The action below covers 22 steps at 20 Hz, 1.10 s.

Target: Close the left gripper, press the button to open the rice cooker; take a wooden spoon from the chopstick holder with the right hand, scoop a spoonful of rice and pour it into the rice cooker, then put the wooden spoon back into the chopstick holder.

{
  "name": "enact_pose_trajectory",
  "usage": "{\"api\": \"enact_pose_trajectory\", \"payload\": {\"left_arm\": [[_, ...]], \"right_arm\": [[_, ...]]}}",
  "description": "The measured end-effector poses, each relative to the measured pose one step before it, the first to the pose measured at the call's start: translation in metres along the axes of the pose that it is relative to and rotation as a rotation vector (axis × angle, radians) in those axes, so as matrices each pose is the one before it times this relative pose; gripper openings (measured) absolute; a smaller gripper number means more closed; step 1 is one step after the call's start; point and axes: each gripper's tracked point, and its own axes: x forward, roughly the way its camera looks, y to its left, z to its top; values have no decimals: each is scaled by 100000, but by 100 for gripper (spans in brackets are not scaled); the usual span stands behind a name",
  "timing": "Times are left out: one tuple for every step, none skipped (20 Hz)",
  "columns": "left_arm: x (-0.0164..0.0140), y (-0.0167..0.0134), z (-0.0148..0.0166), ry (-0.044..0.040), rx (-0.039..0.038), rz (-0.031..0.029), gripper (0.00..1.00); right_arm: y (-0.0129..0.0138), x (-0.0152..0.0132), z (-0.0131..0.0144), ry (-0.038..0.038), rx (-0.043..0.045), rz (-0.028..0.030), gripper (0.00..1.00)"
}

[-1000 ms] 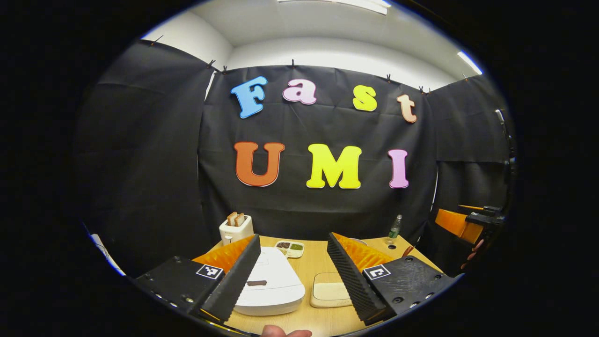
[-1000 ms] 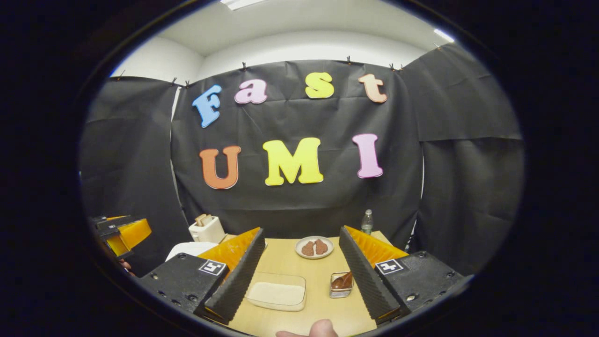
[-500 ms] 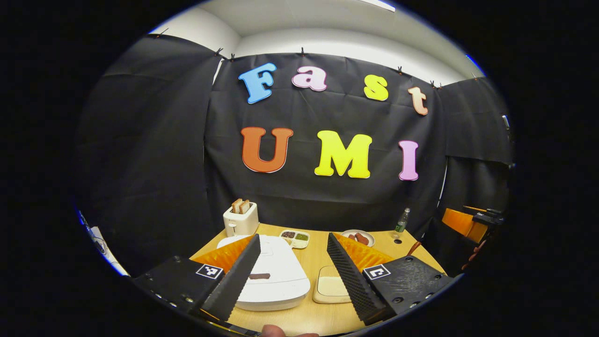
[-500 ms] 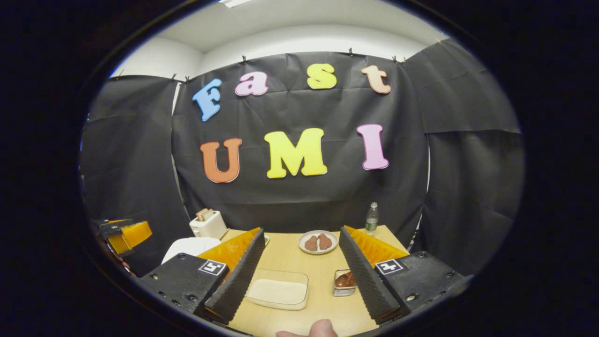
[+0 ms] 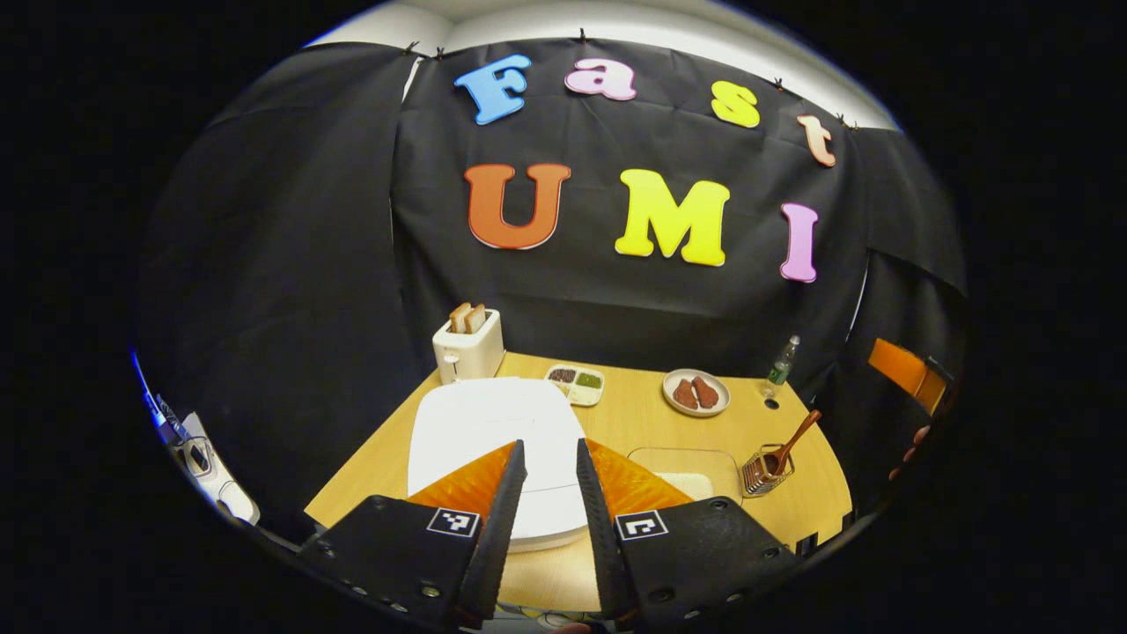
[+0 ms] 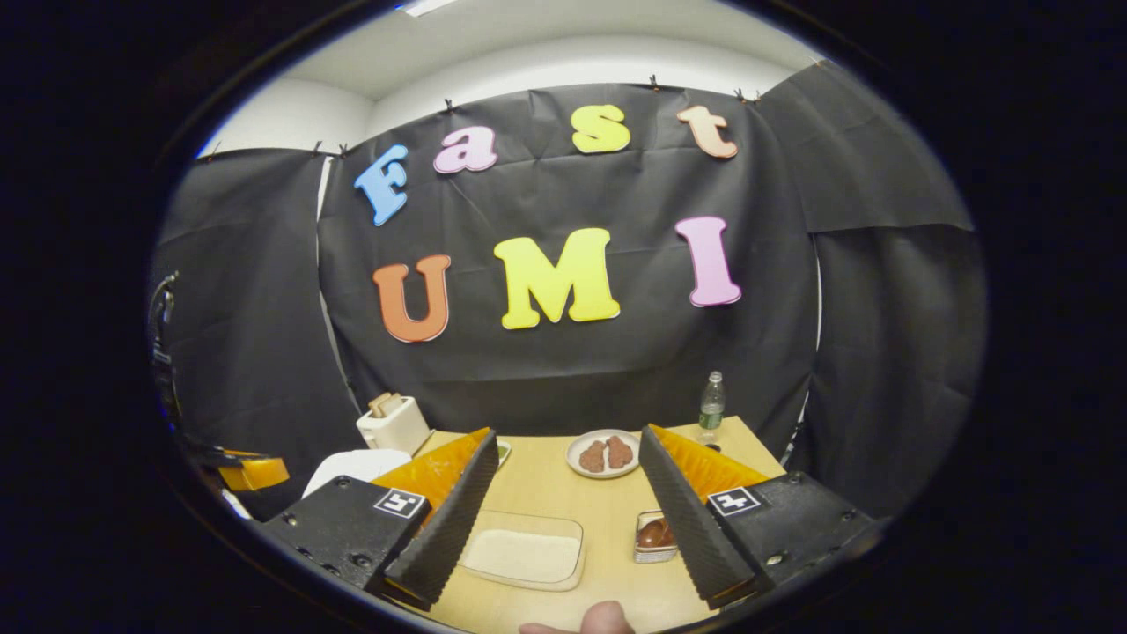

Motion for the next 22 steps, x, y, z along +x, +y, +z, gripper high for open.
{"api": "enact_pose_trajectory", "payload": {"left_arm": [[111, 225, -315, 2382, -1347, -307, 22], [868, -204, -634, 2673, -1383, -1728, 3], [668, 91, -645, 3096, -1642, 7, 6], [603, 469, -333, 2488, -1449, 257, 6], [1162, 892, -466, 3317, -206, 2053, 6], [-383, 559, -396, 2311, -1478, 832, 0], [822, 225, -317, 2233, -1767, -260, 0], [1103, 167, -167, 1907, -2550, -764, 0], [948, 346, -190, 2063, -2924, -542, 0], [1001, 388, -274, 2221, -2856, -502, 0], [770, 209, -209, 1944, -2534, -578, 0], [826, 350, -150, 1535, -1997, 215, 0], [806, 315, -235, 1812, -1683, 241, 0], [455, 318, -193, 1492, -1316, 482, 0], [670, 290, -161, 762, -919, 698, 0], [544, 423, -149, 611, -440, 1311, 0], [386, 274, -107, 424, -41, 1074, 0], [329, 80, -69, 173, 163, 489, 0], [189, -140, -125, 357, 8, -251, 0], [-50, -243, -244, 870, 22, -333, 0], [-62, -132, -271, 825, 193, 355, 0], [46, 24, 30, -606, 29, 306, 0]], "right_arm": [[-371, 232, 136, -263, -106, -503, 100], [-430, 198, -48, 43, -111, -541, 100], [-469, 160, -14, 70, 102, -777, 100], [-525, 129, -174, 188, 291, -789, 100], [-459, 177, -115, 382, 145, -887, 100], [-518, 160, -104, 456, 260, -894, 99], [-473, 203, -50, 431, 263, -837, 99], [-486, 136, -196, 388, 337, -731, 100], [-401, 123, -133, 564, 407, -708, 100], [-278, 158, -247, 963, 409, -490, 99], [-163, 147, -301, 1545, 256, 100, 100], [-285, 84, -313, 1077, -29, -120, 100], [-298, 121, -6, 689, -237, -438, 100], [-315, 94, -69, 446, -304, -486, 100], [-214, 121, -43, 518, -165, -420, 100], [-168, 202, -103, 525, -302, -216, 100], [-6, 206, 44, 600, -374, 40, 100], [14, 188, -134, 380, -497, 95, 100], [50, 161, 25, 226, -155, 151, 100], [43, 168, -179, 285, -21, 238, 100], [150, 254, -83, 835, -23, 334, 100], [161, 210, -285, 1028, 233, 540, 100]]}}
